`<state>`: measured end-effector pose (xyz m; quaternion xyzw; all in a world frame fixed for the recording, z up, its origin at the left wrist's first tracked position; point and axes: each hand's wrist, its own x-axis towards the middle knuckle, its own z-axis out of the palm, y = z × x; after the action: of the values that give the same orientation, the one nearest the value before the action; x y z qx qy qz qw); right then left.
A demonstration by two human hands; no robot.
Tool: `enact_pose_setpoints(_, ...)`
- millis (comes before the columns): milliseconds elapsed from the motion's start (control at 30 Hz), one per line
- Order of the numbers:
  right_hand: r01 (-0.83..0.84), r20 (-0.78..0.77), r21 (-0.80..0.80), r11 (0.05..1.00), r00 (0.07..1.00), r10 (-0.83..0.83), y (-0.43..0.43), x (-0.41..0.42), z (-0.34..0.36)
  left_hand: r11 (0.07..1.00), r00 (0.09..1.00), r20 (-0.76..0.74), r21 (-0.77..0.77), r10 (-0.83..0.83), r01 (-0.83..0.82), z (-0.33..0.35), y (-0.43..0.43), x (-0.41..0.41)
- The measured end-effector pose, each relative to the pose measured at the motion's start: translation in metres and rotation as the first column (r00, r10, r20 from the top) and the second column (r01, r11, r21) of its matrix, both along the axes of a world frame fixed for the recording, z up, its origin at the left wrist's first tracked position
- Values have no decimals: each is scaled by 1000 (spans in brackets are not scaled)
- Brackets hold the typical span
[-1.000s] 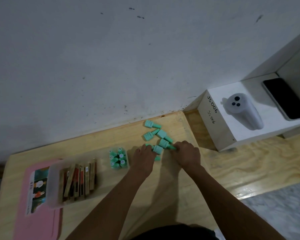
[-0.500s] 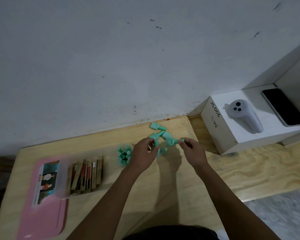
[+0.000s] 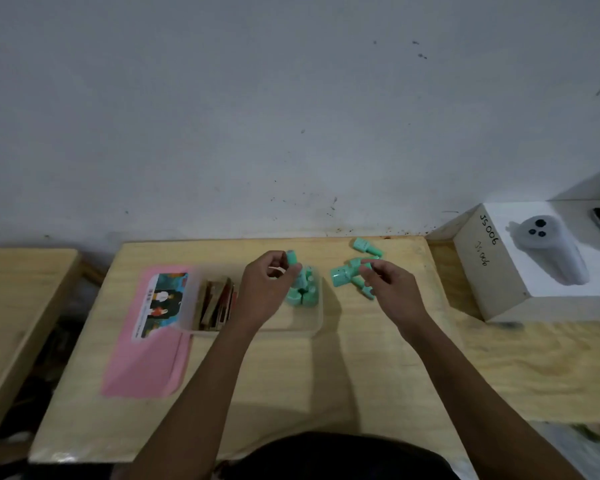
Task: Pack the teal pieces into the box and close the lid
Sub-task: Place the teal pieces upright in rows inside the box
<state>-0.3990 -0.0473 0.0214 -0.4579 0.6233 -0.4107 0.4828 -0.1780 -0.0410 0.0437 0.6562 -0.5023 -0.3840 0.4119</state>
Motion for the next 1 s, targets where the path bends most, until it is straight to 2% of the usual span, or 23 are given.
enact_pose_setpoints(67,-126,-185,-54,991,976,114,-1,15,-2,1000,999,39,5,10,-10,0,6,11)
enact_pose_setpoints(167,-303,-417,-82,949,876,243,1,38,-12,1000,995,99,12,-18,17,-3,14,25)
enact_pose_setpoints(300,-502,-739,-60,863,604,300,6,59,-21,1000,986,167,18,-22,19,-14,18,30)
enact_pose_setpoints(400,-567,-859,-3,824,423,289,3,70,-28,999,982,187,26,-31,26,-25,17,29)
enact_pose_setpoints(467,-569,-906,24,822,335,259,2,76,-34,999,977,210,40,-44,37,-32,17,28)
enact_pose_setpoints(667,-519,-959,82,851,191,209,5,86,-48,997,966,254,70,-46,29,-59,11,23)
enact_pose_setpoints(733,-492,-971,47,869,183,156,5,88,-53,996,963,263,86,-57,36,-68,10,21)
enact_pose_setpoints(833,-465,-969,-30,885,231,88,6,86,-57,995,954,292,91,-76,52,-76,10,15)
enact_pose_setpoints(1000,-423,-943,-47,905,317,99,7,79,-62,990,939,325,116,-111,77,-88,8,3)
